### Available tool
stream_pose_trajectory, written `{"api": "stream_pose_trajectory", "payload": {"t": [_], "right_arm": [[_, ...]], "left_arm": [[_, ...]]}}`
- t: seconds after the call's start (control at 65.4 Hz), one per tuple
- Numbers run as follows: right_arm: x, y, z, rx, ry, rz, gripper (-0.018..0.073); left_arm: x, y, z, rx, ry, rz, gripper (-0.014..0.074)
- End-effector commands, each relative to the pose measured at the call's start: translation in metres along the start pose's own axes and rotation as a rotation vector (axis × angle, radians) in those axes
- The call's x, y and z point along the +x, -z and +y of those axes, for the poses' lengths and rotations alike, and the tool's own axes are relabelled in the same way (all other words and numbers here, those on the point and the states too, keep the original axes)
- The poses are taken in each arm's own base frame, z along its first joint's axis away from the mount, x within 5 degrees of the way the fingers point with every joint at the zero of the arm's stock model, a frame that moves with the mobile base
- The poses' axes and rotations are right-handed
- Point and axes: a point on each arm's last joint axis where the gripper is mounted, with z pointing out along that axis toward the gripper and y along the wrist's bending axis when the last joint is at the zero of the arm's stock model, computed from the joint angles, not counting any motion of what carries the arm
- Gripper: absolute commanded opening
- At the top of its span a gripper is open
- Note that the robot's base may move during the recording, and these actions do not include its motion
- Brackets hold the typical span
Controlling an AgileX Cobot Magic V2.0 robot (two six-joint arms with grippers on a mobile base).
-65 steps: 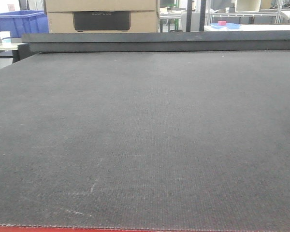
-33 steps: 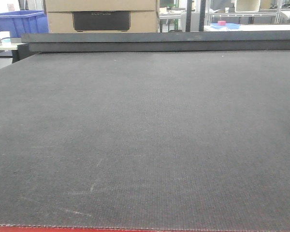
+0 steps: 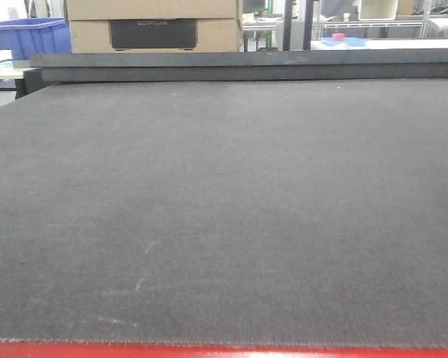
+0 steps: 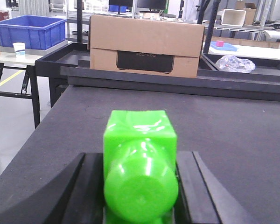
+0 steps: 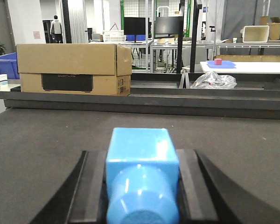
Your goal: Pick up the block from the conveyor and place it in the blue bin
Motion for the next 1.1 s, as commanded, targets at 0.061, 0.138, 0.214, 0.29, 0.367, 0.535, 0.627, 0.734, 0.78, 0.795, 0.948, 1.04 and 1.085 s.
{"api": "stream_pose_trajectory", "payload": {"t": [0.061, 0.138, 0.214, 0.29, 0.367, 0.535, 0.627, 0.734, 0.78, 0.795, 0.948, 1.04, 1.085], "right_arm": [[-0.0010, 0.0006, -0.0002, 0.002, 0.012, -0.017, -0.0162], [-0.0010, 0.0006, -0.0002, 0.002, 0.012, -0.017, -0.0162], [-0.0010, 0.0006, -0.0002, 0.002, 0.012, -0.017, -0.0162], [-0.0010, 0.0006, -0.0002, 0.002, 0.012, -0.017, -0.0162], [-0.0010, 0.0006, -0.0002, 0.002, 0.012, -0.017, -0.0162], [-0.0010, 0.0006, -0.0002, 0.002, 0.012, -0.017, -0.0162], [-0.0010, 0.0006, -0.0002, 0.002, 0.012, -0.017, -0.0162], [-0.0010, 0.0006, -0.0002, 0.002, 0.012, -0.017, -0.0162], [-0.0010, 0.0006, -0.0002, 0.002, 0.012, -0.017, -0.0162], [-0.0010, 0.0006, -0.0002, 0.002, 0.012, -0.017, -0.0162], [-0.0010, 0.0006, -0.0002, 0.002, 0.012, -0.017, -0.0162], [-0.0010, 0.0006, -0.0002, 0.002, 0.012, -0.017, -0.0162], [-0.0010, 0.0006, -0.0002, 0.002, 0.012, -0.017, -0.0162]], "left_arm": [[-0.0026, 0.0015, 0.0000, 0.000, 0.003, -0.031, -0.0111], [-0.0026, 0.0015, 0.0000, 0.000, 0.003, -0.031, -0.0111], [-0.0026, 0.0015, 0.0000, 0.000, 0.003, -0.031, -0.0111], [-0.0026, 0.0015, 0.0000, 0.000, 0.003, -0.031, -0.0111], [-0.0026, 0.0015, 0.0000, 0.000, 0.003, -0.031, -0.0111], [-0.0026, 0.0015, 0.0000, 0.000, 0.003, -0.031, -0.0111], [-0.0026, 0.0015, 0.0000, 0.000, 0.003, -0.031, -0.0111], [-0.0026, 0.0015, 0.0000, 0.000, 0.003, -0.031, -0.0111], [-0.0026, 0.0015, 0.0000, 0.000, 0.003, -0.031, -0.0111], [-0.0026, 0.0015, 0.0000, 0.000, 0.003, -0.031, -0.0111], [-0.0026, 0.0015, 0.0000, 0.000, 0.003, -0.031, -0.0111], [-0.0026, 0.0015, 0.0000, 0.000, 0.003, -0.031, -0.0111], [-0.0026, 0.0015, 0.0000, 0.000, 0.003, -0.031, -0.0111]]}}
